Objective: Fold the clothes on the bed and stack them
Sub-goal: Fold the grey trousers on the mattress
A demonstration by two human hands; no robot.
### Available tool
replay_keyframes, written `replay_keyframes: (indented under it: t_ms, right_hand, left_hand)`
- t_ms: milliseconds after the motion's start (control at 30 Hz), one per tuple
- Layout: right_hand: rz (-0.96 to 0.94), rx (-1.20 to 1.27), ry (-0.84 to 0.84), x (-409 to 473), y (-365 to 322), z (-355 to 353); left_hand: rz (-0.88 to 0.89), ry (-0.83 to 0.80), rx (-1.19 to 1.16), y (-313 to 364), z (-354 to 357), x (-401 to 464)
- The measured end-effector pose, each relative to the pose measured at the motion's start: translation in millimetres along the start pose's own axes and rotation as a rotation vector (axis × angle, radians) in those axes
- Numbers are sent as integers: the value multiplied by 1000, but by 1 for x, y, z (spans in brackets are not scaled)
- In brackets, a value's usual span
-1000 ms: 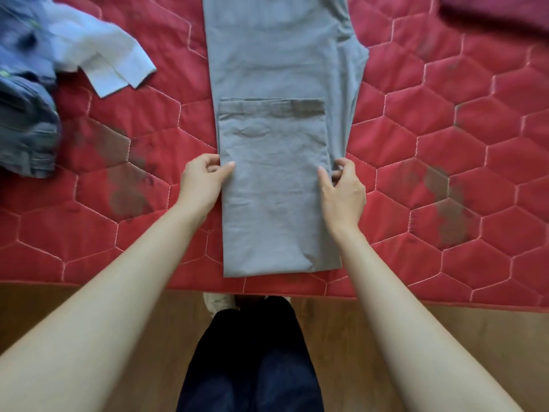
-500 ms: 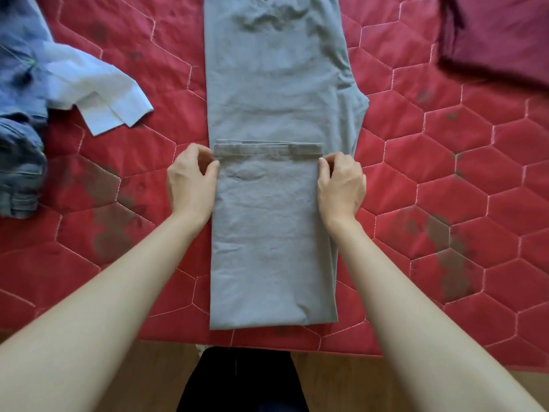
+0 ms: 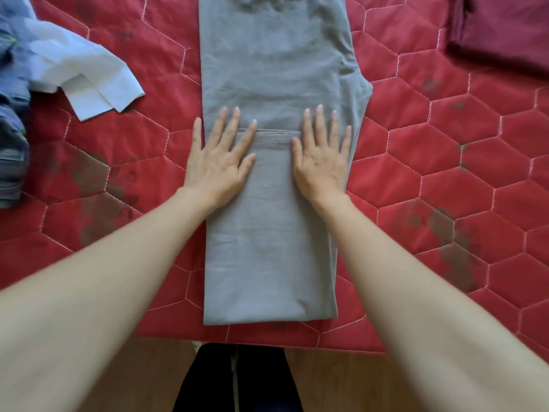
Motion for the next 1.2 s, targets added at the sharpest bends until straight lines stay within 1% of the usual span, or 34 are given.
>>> replay_keyframes:
  t_ms: [33, 100, 200, 267, 300, 367, 400, 433, 467, 533, 600, 667, 767, 833, 900, 967, 1100, 1200]
  right_hand:
    - [57, 8, 3, 4, 5, -6]
    - [92, 8, 21, 2, 6, -16]
    - [30, 92, 89, -33, -8, -29]
    - [-13, 213, 117, -78, -24, -29]
    - [-23, 315, 125, -104, -33, -26]
    - [-30, 536, 125, -162, -47, -16]
    - [-40, 591, 109, -189, -51, -9]
    - [-58, 591, 80, -214, -53, -1]
    - [-83, 534, 41, -234, -49, 6]
    - [-132, 309, -36, -260, -30, 19]
    - [-89, 122, -60, -270, -4, 23]
    - [24, 60, -61, -272, 18, 21]
    - [174, 98, -79, -272, 30, 14]
    - [224, 116, -82, -265, 29, 5]
    - [194, 113, -68, -247, 25, -4]
    - [113, 123, -56, -220, 18, -12]
    - [-15, 249, -89, -148, 3, -19]
    - [-58, 216, -85, -94, -5, -23]
  left_hand:
    - [-25, -19, 23, -4, -3, 7]
    - [-75, -39, 62, -4, -13, 11]
    - [-96, 21, -14, 21, -28, -17]
    - [-73, 57, -82, 50, -32, -58]
    - [-69, 63, -95, 64, -32, -83]
    - [-70, 55, -115, 88, -26, -134]
    - [-60, 43, -121, 96, -21, -158]
    - [-40, 26, -117, 101, -14, -179]
    - [-18, 7, -108, 102, -6, -197]
    - [16, -17, -91, 93, 11, -220]
    - [45, -19, -75, 76, 25, -227]
    - [71, -14, -70, 62, 33, -224]
    - [99, -17, -75, 51, 31, -215]
    - [99, -31, -66, 47, 26, -204]
    - [102, -44, -48, 41, 19, -187]
    - [106, -58, -37, 34, 12, -163]
    - [77, -55, -15, 12, -1, -103]
    - [31, -45, -1, -5, -9, -60]
Point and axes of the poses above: each hand's wrist, its own x-axis towards the middle knuckle, its own z-axis out of the palm, y = z × x, the point moved 1 cm from there along x, towards the middle knuckle, and after that the axes turned 12 degrees about x, right-handed, at the moved point
